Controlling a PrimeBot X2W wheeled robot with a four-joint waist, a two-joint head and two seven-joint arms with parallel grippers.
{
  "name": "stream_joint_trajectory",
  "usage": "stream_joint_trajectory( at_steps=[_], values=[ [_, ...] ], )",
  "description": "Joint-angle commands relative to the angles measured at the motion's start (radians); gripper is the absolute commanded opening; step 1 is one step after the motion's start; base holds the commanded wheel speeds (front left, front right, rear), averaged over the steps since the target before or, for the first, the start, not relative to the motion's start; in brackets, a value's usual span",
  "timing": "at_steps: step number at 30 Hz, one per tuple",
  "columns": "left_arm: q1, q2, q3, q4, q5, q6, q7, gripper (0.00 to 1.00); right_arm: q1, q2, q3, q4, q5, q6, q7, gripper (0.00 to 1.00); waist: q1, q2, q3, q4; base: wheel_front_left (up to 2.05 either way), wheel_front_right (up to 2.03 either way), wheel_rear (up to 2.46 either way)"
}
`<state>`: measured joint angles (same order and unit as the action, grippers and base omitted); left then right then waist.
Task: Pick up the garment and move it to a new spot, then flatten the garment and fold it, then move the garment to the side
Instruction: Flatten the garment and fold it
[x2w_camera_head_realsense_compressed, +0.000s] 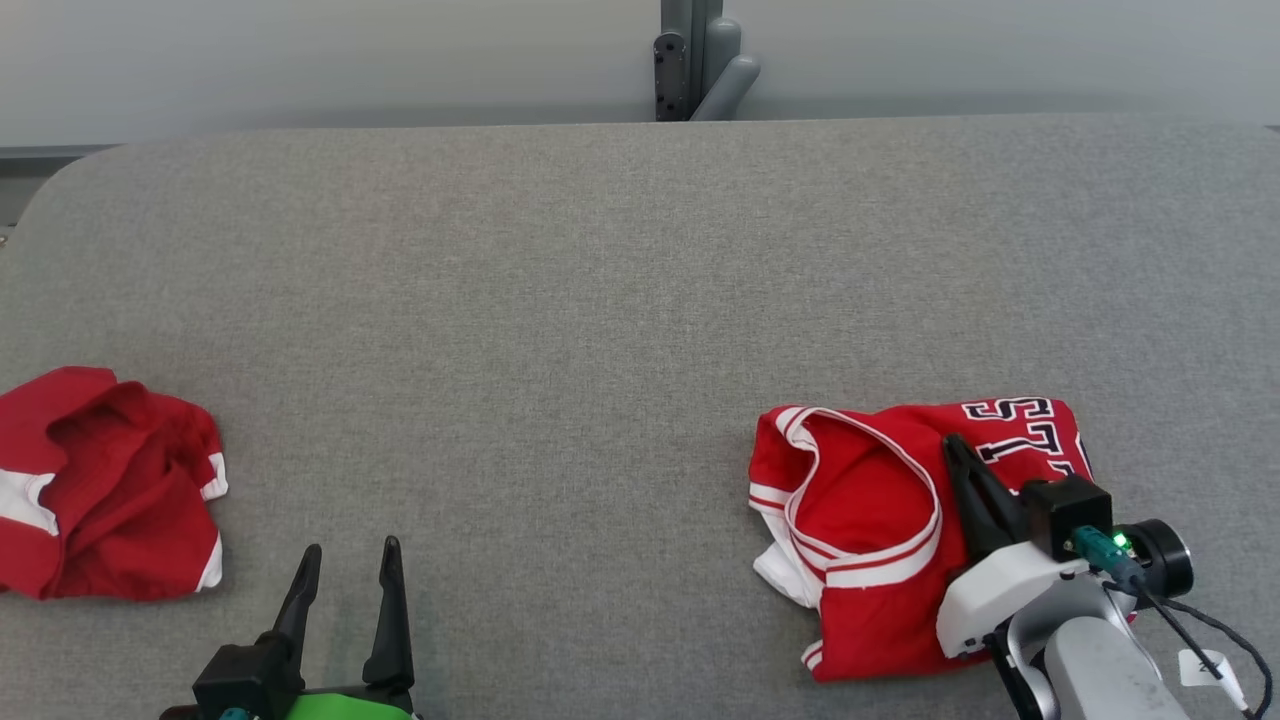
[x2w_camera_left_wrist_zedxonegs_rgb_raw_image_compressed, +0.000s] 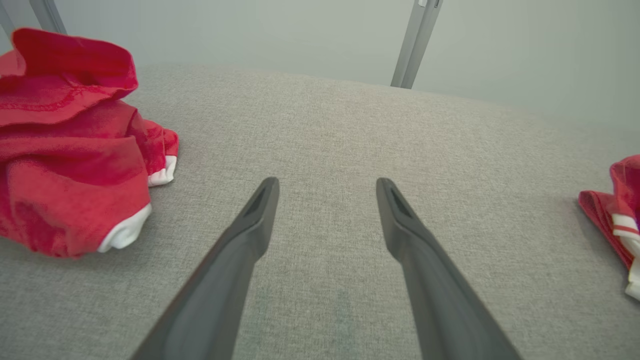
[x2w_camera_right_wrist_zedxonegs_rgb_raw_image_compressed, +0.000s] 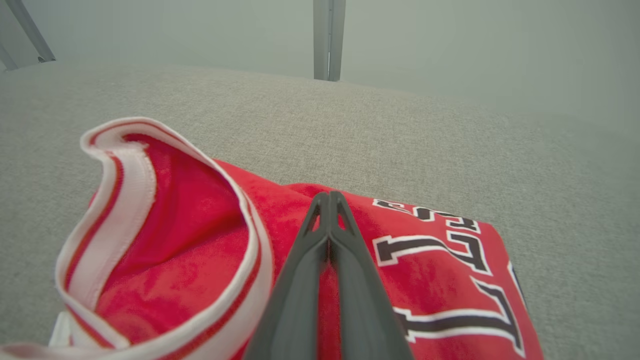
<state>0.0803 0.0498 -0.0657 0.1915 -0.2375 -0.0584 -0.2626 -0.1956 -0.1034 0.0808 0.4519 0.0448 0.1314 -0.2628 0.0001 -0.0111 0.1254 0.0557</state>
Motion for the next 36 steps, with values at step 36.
stream_joint_trajectory(
  at_steps=[36],
  values=[
    [0.003, 0.002, -0.019, 0.013, -0.006, 0.008, -0.003, 1.00, -0.126, 0.049, 0.288, 0.226, 0.026, -0.002, -0.003, 0.00, -0.0001, 0.0111, -0.006, 0.054, 0.00, 0.00, 0.00]
  ],
)
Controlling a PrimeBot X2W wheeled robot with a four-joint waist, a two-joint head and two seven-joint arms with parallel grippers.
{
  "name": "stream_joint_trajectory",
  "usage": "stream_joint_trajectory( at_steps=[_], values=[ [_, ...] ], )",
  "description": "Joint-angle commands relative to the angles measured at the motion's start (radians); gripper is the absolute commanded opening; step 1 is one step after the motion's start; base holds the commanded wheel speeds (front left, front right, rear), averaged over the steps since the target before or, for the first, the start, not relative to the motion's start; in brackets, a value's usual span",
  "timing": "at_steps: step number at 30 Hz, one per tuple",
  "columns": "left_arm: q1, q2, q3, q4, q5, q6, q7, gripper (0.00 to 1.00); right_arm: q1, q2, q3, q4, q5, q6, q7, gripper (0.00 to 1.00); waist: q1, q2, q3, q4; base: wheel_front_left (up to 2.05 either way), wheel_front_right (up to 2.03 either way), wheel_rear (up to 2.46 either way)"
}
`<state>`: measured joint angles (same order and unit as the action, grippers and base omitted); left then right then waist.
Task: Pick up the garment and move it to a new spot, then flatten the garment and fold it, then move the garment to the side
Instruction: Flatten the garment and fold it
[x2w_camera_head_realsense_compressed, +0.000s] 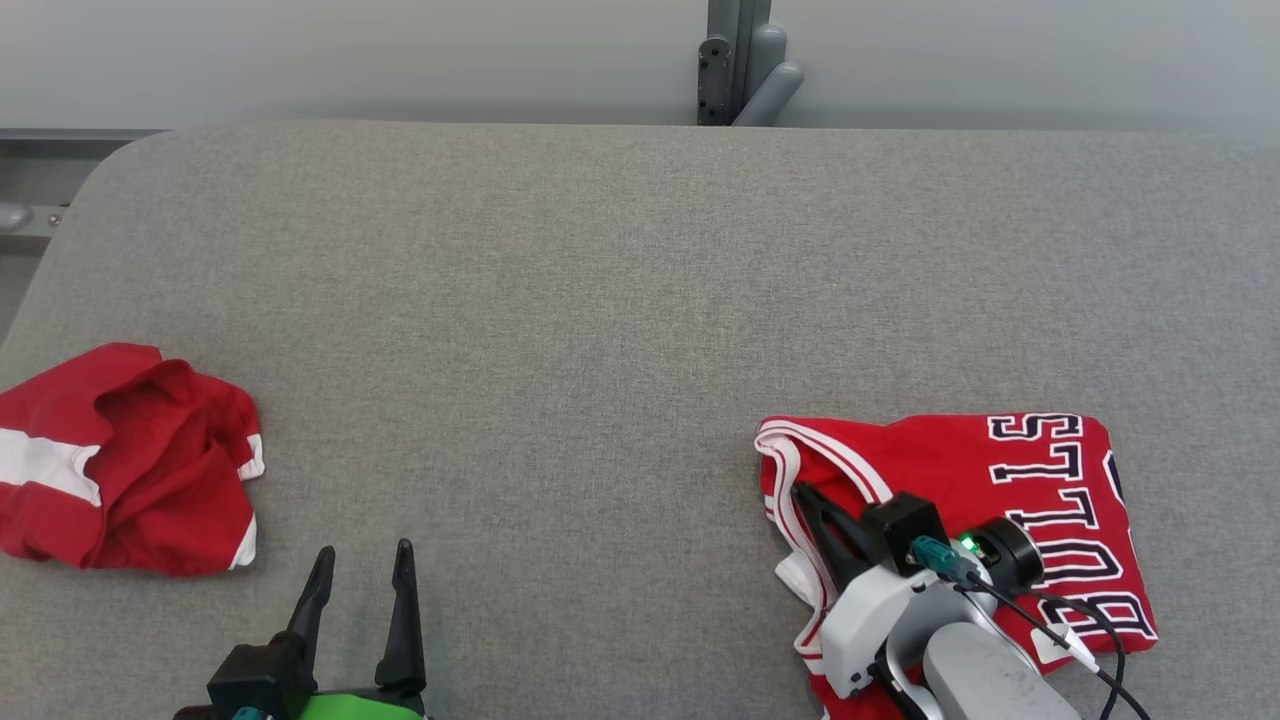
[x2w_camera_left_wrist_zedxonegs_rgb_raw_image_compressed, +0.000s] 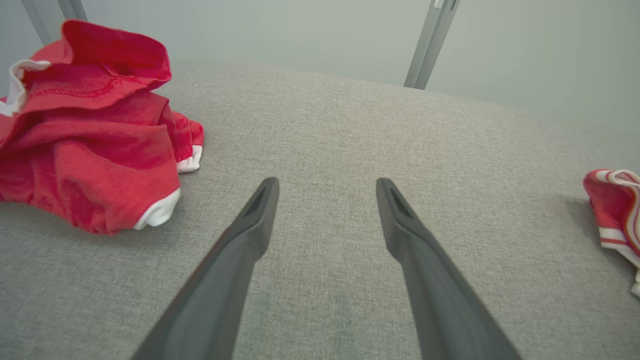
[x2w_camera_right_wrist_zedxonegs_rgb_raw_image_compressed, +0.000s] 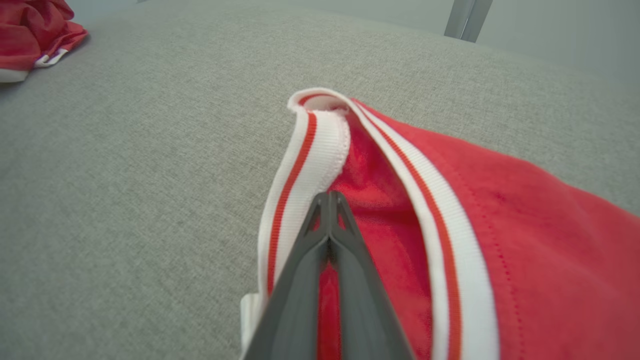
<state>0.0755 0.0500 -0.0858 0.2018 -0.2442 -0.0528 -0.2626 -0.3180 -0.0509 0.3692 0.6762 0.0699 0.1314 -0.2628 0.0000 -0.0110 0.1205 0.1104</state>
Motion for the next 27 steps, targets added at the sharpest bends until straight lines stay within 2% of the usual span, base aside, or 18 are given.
stream_joint_trajectory(
  at_steps=[1, 8, 14, 15, 16, 17, 18, 19, 23, 27],
  values=[
    [0.008, 0.001, 0.000, 0.004, 0.001, 0.002, -0.003, 1.00, -0.008, -0.002, -0.001, 0.009, 0.001, -0.002, -0.003, 0.00, 0.0000, 0.0110, -0.003, -0.002, 0.00, 0.00, 0.00],
    [0.018, 0.001, -0.002, 0.005, -0.007, 0.007, -0.003, 1.00, -0.012, -0.001, 0.053, -0.018, 0.064, -0.002, -0.003, 0.00, 0.0000, 0.0110, -0.021, -0.016, 0.00, 0.00, 0.00],
    [0.040, 0.001, 0.015, -0.016, -0.005, 0.008, -0.003, 1.00, 0.047, -0.006, 0.044, -0.168, 0.100, -0.002, -0.003, 0.00, 0.0000, 0.0110, -0.053, -0.042, 0.00, 0.00, 0.00],
    [0.046, 0.001, 0.019, -0.021, -0.003, 0.007, -0.003, 1.00, 0.063, -0.018, 0.024, -0.209, 0.104, -0.002, -0.003, 0.08, 0.0000, 0.0110, -0.062, -0.047, 0.00, 0.00, 0.00],
    [0.051, 0.001, 0.024, -0.026, -0.001, 0.008, -0.003, 1.00, 0.083, -0.032, 0.001, -0.253, 0.102, -0.002, -0.003, 0.38, 0.0000, 0.0110, -0.068, -0.052, 0.00, 0.00, 0.00],
    [0.055, 0.001, 0.031, -0.031, -0.002, 0.010, -0.003, 1.00, 0.108, -0.043, -0.025, -0.291, 0.100, -0.002, -0.003, 0.58, 0.0000, 0.0110, -0.074, -0.056, 0.00, 0.00, 0.00],
    [0.060, 0.001, 0.037, -0.035, -0.004, 0.011, -0.003, 1.00, 0.134, -0.056, -0.052, -0.330, 0.092, -0.002, -0.003, 0.86, 0.0000, 0.0110, -0.080, -0.061, 0.00, 0.00, 0.00],
    [0.066, 0.001, 0.040, -0.038, -0.005, 0.011, -0.003, 1.00, 0.158, -0.067, -0.083, -0.365, 0.085, -0.002, -0.003, 1.00, 0.0000, 0.0110, -0.086, -0.065, 0.00, 0.00, 0.00],
    [0.085, 0.001, 0.048, -0.043, -0.010, 0.013, -0.003, 1.00, 0.252, -0.103, -0.225, -0.493, 0.066, -0.002, -0.003, 1.00, 0.0000, 0.0110, -0.111, -0.080, 0.00, 0.00, 0.00],
    [0.086, 0.001, 0.051, -0.046, -0.009, 0.010, -0.003, 1.00, 0.338, -0.101, -0.380, -0.570, 0.049, -0.002, -0.003, 1.00, 0.0000, 0.0110, -0.118, -0.084, 0.00, 0.00, 0.00]
  ],
)
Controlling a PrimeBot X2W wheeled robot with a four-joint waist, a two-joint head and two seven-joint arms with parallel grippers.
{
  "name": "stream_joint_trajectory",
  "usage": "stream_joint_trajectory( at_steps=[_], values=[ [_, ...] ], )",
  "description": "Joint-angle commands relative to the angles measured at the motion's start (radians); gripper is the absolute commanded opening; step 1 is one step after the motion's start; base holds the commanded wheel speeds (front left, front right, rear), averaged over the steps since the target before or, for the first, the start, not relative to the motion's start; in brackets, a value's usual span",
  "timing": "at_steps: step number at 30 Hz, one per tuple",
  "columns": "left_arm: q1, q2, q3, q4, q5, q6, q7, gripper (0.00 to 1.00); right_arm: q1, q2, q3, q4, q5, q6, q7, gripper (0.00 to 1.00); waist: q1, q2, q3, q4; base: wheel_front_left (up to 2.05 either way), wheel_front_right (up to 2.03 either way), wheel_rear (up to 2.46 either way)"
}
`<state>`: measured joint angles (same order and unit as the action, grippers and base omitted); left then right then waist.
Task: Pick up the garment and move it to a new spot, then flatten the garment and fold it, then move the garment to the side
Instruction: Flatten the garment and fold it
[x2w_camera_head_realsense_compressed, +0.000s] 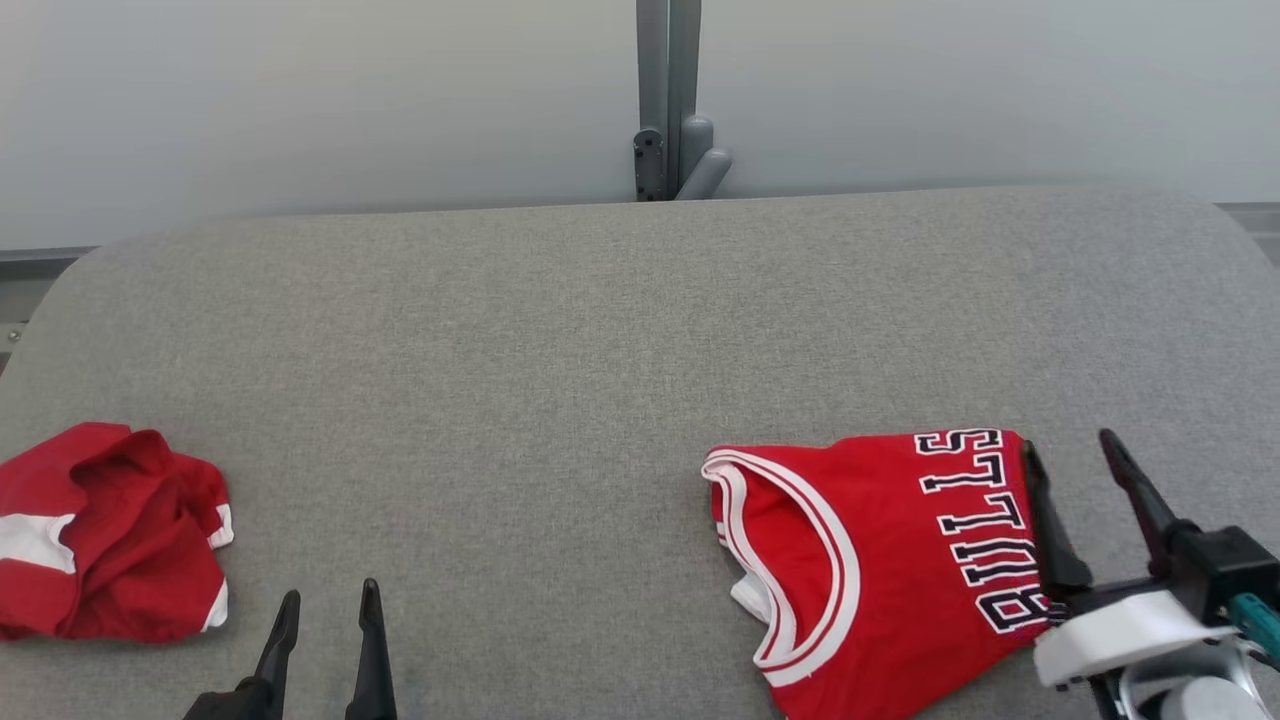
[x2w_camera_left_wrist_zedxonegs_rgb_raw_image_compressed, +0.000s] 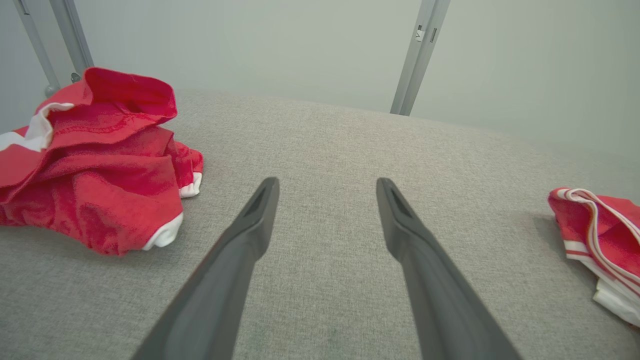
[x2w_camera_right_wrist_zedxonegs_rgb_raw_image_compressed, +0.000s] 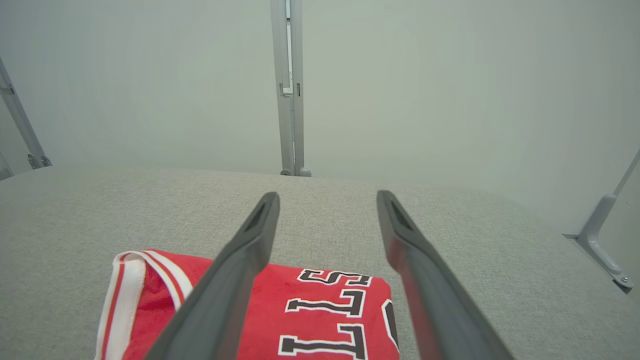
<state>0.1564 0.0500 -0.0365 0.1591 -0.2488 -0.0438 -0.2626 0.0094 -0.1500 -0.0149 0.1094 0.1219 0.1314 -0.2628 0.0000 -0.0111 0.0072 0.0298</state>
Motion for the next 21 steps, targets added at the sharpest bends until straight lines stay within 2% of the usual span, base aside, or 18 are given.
stream_joint_trajectory(
  at_steps=[1, 5, 8, 15, 21],
  values=[
    [0.005, 0.001, 0.004, -0.004, -0.005, -0.001, -0.003, 1.00, 0.027, 0.007, -0.034, -0.010, 0.003, -0.002, -0.003, 1.00, 0.0000, 0.0111, -0.006, -0.004, 0.00, 0.00, 0.00],
    [0.010, 0.001, 0.003, -0.005, -0.004, -0.007, -0.003, 1.00, 0.090, 0.028, -0.151, -0.003, -0.003, -0.002, -0.003, 1.00, 0.0000, 0.0111, -0.017, -0.004, 0.00, 0.00, 0.00],
    [0.014, 0.002, 0.004, -0.006, -0.008, -0.010, -0.003, 1.00, 0.124, 0.035, -0.197, 0.028, -0.008, -0.002, -0.003, 1.00, 0.0000, 0.0111, -0.024, -0.006, 0.00, 0.00, 0.00],
    [0.021, 0.002, 0.012, -0.010, -0.002, -0.018, -0.003, 1.00, 0.149, 0.050, -0.249, 0.097, -0.033, -0.002, -0.003, 1.00, 0.0000, 0.0111, -0.023, -0.012, 0.00, 0.00, 0.00],
    [0.023, 0.002, 0.015, -0.017, 0.000, -0.021, -0.003, 1.00, 0.134, 0.058, -0.241, 0.099, -0.038, -0.002, -0.003, 1.00, 0.0000, 0.0111, -0.016, -0.016, 0.00, 0.00, 0.00]
  ],
)
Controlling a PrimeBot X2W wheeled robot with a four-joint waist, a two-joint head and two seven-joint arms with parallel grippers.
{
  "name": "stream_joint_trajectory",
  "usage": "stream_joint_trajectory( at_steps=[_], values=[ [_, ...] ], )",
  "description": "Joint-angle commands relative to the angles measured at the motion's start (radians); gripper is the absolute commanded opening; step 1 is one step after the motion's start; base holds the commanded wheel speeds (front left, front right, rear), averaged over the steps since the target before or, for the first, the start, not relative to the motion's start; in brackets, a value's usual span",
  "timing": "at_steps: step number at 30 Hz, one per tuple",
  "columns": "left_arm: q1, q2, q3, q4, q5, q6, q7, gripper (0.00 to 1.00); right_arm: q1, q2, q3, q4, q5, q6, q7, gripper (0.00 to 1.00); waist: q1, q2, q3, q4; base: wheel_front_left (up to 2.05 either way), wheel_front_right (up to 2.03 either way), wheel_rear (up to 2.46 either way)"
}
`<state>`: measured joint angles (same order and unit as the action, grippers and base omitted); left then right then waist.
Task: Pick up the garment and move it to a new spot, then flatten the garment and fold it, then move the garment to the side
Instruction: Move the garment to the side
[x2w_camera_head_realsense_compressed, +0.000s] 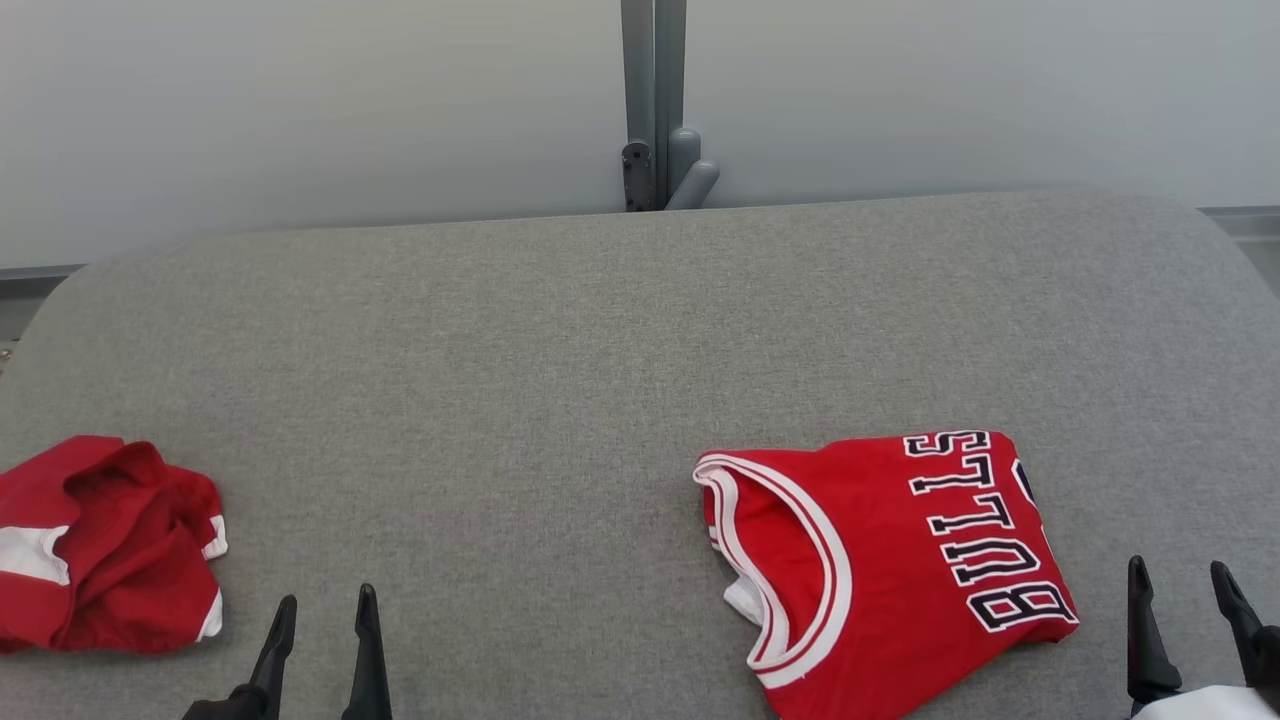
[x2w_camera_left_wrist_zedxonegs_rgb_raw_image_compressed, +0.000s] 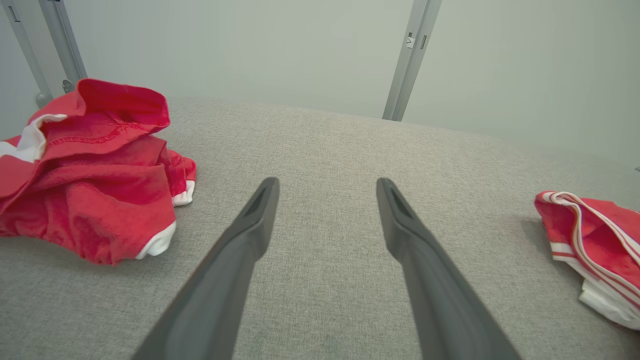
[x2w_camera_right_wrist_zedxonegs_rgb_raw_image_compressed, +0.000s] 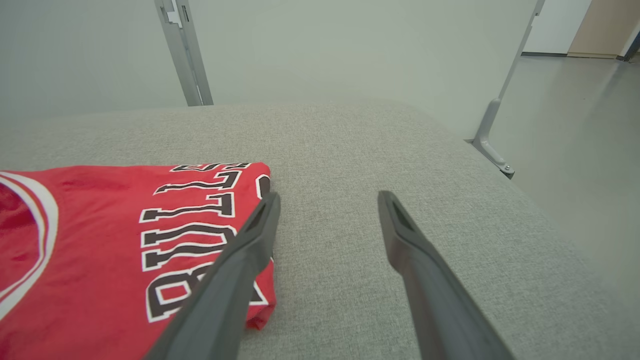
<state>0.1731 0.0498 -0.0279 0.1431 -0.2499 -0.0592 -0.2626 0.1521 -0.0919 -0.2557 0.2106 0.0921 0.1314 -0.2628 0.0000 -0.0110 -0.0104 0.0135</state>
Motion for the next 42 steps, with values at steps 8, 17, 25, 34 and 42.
stream_joint_trajectory(
  at_steps=[8, 17, 25, 34, 42],
  values=[
    [0.006, 0.002, 0.012, -0.004, 0.002, -0.006, -0.003, 1.00, -0.057, -0.019, 0.096, 0.060, 0.097, -0.001, -0.003, 1.00, 0.0000, 0.0110, 0.015, 0.004, 0.00, 0.00, 0.00],
    [-0.031, 0.002, 0.001, -0.020, 0.001, -0.005, -0.003, 1.00, -0.301, -0.205, 0.263, 0.162, 0.310, -0.002, 0.377, 1.00, 0.0000, 0.0110, 0.081, 0.007, 0.00, 0.00, 0.00],
    [-0.065, 0.002, 0.001, -0.018, 0.012, -0.009, -0.003, 1.00, -0.396, -0.233, 0.319, 0.259, 0.365, -0.001, 0.594, 1.00, 0.0000, 0.0110, 0.126, 0.041, 0.00, 0.00, 0.00],
    [-0.106, 0.002, -0.003, -0.029, 0.010, -0.006, -0.003, 1.00, -0.447, -0.266, 0.354, 0.288, 0.480, -0.001, 0.708, 0.00, 0.0000, 0.0110, 0.188, 0.049, 0.00, 0.00, 0.00],
    [-0.148, 0.002, -0.007, -0.037, 0.026, -0.019, -0.003, 1.00, -0.538, -0.301, 0.361, 0.255, 0.548, -0.002, 0.702, 0.00, 0.0000, 0.0110, 0.251, 0.018, 0.00, 0.00, 0.00]
  ],
)
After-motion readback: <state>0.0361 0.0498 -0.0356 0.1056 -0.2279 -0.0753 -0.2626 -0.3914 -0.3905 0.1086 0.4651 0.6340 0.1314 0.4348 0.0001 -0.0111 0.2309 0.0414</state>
